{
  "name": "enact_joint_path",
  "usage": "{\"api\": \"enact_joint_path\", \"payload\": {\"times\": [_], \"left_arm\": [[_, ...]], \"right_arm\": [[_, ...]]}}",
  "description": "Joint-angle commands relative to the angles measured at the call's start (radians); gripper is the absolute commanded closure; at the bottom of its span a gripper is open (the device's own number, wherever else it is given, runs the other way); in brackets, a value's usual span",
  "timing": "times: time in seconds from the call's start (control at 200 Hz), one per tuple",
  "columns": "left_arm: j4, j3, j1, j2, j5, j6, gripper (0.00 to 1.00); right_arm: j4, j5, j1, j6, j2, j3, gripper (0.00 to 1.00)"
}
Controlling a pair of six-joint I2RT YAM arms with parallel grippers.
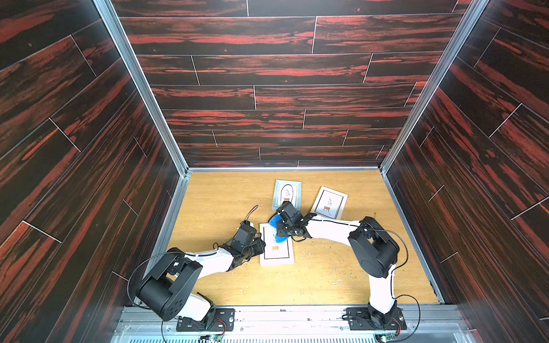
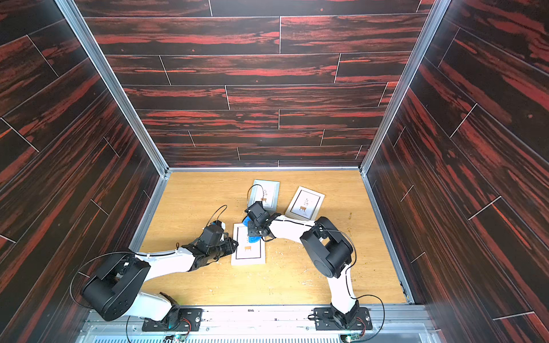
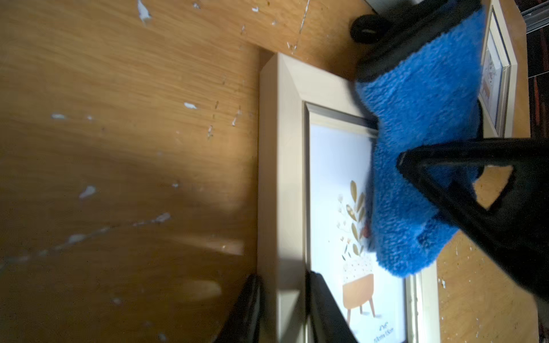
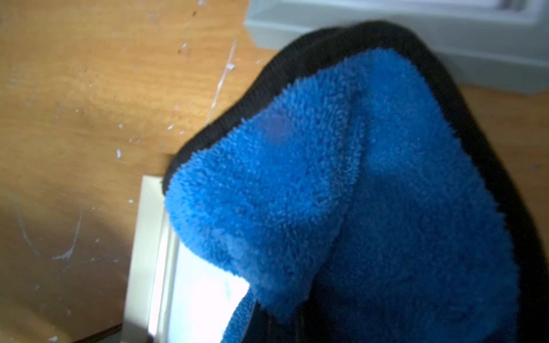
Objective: Wipe the picture frame with a cloth
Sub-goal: Wipe the dirt from the picture frame.
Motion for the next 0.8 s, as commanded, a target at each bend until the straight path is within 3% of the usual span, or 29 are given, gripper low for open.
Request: {"api": "enact_joint_path", "payload": {"times": [0.0,0.135,0.276,0.411,0.566,0.792], "left_arm": [[-0.153,-0.038,0.008,0.03,-0.027,-0.023,0.76],[-0.137,-0.044,0.008,0.045,-0.009,-0.025,0.76],[-0.104,-0.058,0.008,0.068,0.03,-0.02,0.76],[-0.095,-0.055,0.008,0.073,0.047,-0.001,0.76],[-0.112,-0.044,0.008,0.081,0.047,0.005,0.76],[-0.168,-0.043,0.008,0.069,0.012,0.003,0.75]], "right_arm": [[-0.048,-0.023,0.043,0.003,0.062,0.075,1.0],[-0.133,0.044,0.007,-0.006,0.086,0.109,1.0],[-0.113,0.028,-0.074,-0.026,0.034,-0.006,1.0],[-0.109,-0.049,-0.041,-0.035,0.04,0.019,1.0],[-0.163,-0.057,0.036,-0.014,0.111,0.186,1.0],[-0.228,0.033,-0.024,-0.026,0.099,0.162,1.0]]}}
